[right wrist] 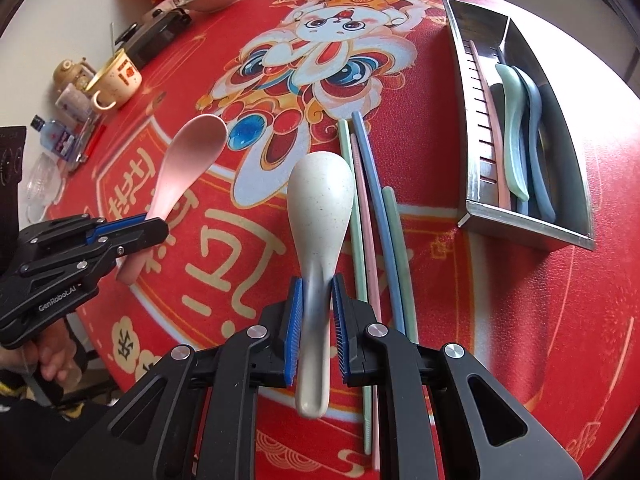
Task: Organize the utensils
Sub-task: 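Lift the white spoon with the right gripper and carry it over the steel tray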
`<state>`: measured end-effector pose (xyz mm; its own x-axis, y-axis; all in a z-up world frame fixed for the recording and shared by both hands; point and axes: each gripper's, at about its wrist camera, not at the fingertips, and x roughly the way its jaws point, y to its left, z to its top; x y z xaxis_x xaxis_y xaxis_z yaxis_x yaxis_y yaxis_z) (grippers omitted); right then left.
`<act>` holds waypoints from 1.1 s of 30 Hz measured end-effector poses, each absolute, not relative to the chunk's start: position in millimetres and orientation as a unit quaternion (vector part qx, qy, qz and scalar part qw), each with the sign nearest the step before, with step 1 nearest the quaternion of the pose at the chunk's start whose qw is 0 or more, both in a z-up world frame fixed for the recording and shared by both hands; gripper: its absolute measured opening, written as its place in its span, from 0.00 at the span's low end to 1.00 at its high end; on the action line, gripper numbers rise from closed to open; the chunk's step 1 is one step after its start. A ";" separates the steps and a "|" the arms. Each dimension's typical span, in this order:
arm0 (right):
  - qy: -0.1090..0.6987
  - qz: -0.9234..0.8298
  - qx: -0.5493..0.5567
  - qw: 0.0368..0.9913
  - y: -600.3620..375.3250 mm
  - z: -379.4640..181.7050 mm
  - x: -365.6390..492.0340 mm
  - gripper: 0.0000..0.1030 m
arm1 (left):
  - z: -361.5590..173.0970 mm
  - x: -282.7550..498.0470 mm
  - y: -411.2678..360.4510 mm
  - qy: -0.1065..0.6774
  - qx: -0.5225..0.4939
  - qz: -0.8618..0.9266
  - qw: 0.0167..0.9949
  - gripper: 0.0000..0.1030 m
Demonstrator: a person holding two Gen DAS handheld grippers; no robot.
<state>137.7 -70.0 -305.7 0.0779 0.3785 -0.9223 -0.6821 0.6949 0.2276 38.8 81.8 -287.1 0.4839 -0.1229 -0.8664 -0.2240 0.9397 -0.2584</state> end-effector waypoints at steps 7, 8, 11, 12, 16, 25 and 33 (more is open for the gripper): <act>0.555 0.386 -0.119 0.727 -82.5 -294.4 139.9 0.15 | -276.7 44.7 76.5 0.496 -0.177 0.038 0.849 0.06; 0.554 0.387 -0.117 0.727 -85.2 -293.5 140.3 0.15 | -275.8 45.8 75.4 0.496 -0.176 0.039 0.850 0.06; 0.552 0.388 -0.111 0.729 -93.3 -291.0 140.7 0.15 | -273.9 47.3 72.5 0.494 -0.175 0.041 0.850 0.06; 0.551 0.389 -0.109 0.730 -93.1 -289.7 140.4 0.15 | -273.5 47.6 71.7 0.494 -0.176 0.041 0.851 0.06; 0.542 0.389 -0.103 0.738 -101.8 -283.9 139.9 0.15 | -272.5 49.3 72.0 0.488 -0.187 0.042 0.851 0.06; 0.535 0.372 -0.076 0.754 -125.6 -277.4 144.5 0.15 | -263.4 54.9 69.6 0.474 -0.187 0.037 0.859 0.06; 0.521 0.356 -0.054 0.774 -135.7 -262.6 160.6 0.15 | -261.4 60.9 64.5 0.471 -0.186 0.026 0.862 0.06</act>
<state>160.6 -135.7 -262.6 0.2042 0.4948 -0.8447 -0.6079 0.7404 0.2868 60.9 64.5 -261.4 0.5544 -0.1310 -0.8218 -0.2193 0.9296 -0.2961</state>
